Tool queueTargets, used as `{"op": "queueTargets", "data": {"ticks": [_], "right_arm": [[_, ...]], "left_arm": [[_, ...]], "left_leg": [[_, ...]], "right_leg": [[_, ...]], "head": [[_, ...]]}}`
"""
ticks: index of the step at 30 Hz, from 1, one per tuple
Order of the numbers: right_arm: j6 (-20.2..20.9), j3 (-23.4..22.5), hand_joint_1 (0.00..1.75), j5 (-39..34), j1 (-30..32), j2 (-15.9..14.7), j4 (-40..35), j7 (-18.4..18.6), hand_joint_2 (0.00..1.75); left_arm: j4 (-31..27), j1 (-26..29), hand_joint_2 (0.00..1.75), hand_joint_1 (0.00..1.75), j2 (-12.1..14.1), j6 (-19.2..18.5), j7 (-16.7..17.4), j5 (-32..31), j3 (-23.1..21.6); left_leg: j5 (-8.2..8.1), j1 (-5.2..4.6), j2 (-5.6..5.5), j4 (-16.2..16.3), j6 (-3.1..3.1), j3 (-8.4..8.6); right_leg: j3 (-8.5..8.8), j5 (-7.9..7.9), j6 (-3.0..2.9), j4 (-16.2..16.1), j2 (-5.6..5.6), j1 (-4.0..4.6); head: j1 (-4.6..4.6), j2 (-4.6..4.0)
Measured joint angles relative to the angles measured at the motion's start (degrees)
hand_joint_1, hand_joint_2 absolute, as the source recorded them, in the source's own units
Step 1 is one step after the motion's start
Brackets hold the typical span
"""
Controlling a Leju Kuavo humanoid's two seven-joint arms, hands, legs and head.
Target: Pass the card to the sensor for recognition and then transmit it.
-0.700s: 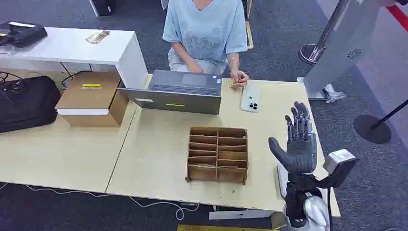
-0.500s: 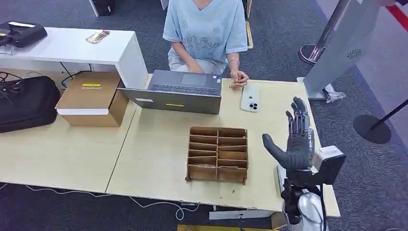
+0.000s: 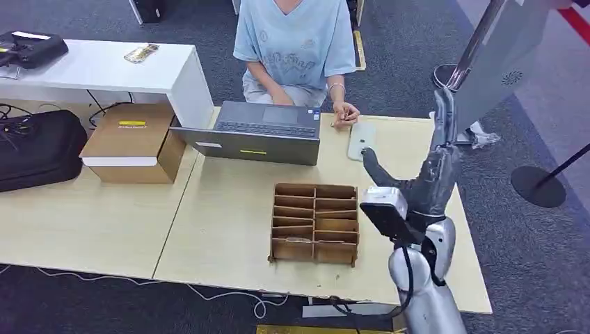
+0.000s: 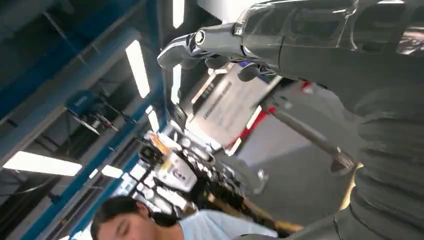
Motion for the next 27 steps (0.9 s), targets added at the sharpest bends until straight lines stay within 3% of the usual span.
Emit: {"op": "queueTargets", "data": {"ticks": [6, 9, 15, 22, 27], "right_arm": [[-2.3, 5.2, 0.00, 12.1, -10.9, -1.0, 6.4, 8.0, 1.75], [-1.7, 7.0, 0.00, 13.8, -16.9, -1.1, 10.8, 10.3, 1.75], [3.4, 10.5, 0.00, 15.6, -30.2, -1.0, 23.9, 13.8, 1.75], [7.6, 12.8, 0.00, 18.7, -39.5, 0.8, 36.3, 16.6, 1.75], [16.9, 13.1, 0.00, 17.0, -46.0, 3.0, 47.1, 19.5, 1.75]], "left_arm": [[0.0, -0.6, 1.75, 0.00, -0.3, -0.7, -0.1, -0.4, -1.3], [0.0, -0.8, 1.75, 0.00, -0.3, -0.7, -0.2, -0.4, -1.9], [0.0, -0.9, 1.75, 0.00, -0.3, -0.7, -0.4, 0.0, -2.5], [0.0, -1.1, 1.75, 0.00, -0.3, -1.3, -1.0, 0.1, -3.3], [0.0, -1.4, 1.75, 0.00, -0.3, -2.0, -1.2, 0.6, -3.6]], "left_leg": [[0.02, 0.00, 0.10, 0.0, -0.01, 0.02], [0.05, 0.00, 0.06, 0.0, 0.00, 0.00], [0.08, 0.01, 0.05, 0.0, -0.05, -0.01], [0.08, 0.01, 0.02, 0.0, -0.05, -0.03], [0.08, 0.01, 0.02, 0.0, -0.05, -0.04]], "right_leg": [[-0.04, 0.07, -0.08, 0.0, 0.11, 0.00], [-0.03, 0.07, -0.08, 0.0, 0.05, 0.01], [-0.05, 0.10, -0.10, 0.1, 0.07, 0.01], [-0.06, 0.09, -0.10, 0.1, 0.06, 0.01], [-0.07, 0.09, -0.10, 0.1, 0.07, 0.01]], "head": [[-0.02, 0.00], [0.00, 0.00], [0.00, 0.00], [0.00, 0.00], [0.00, 0.00]]}}
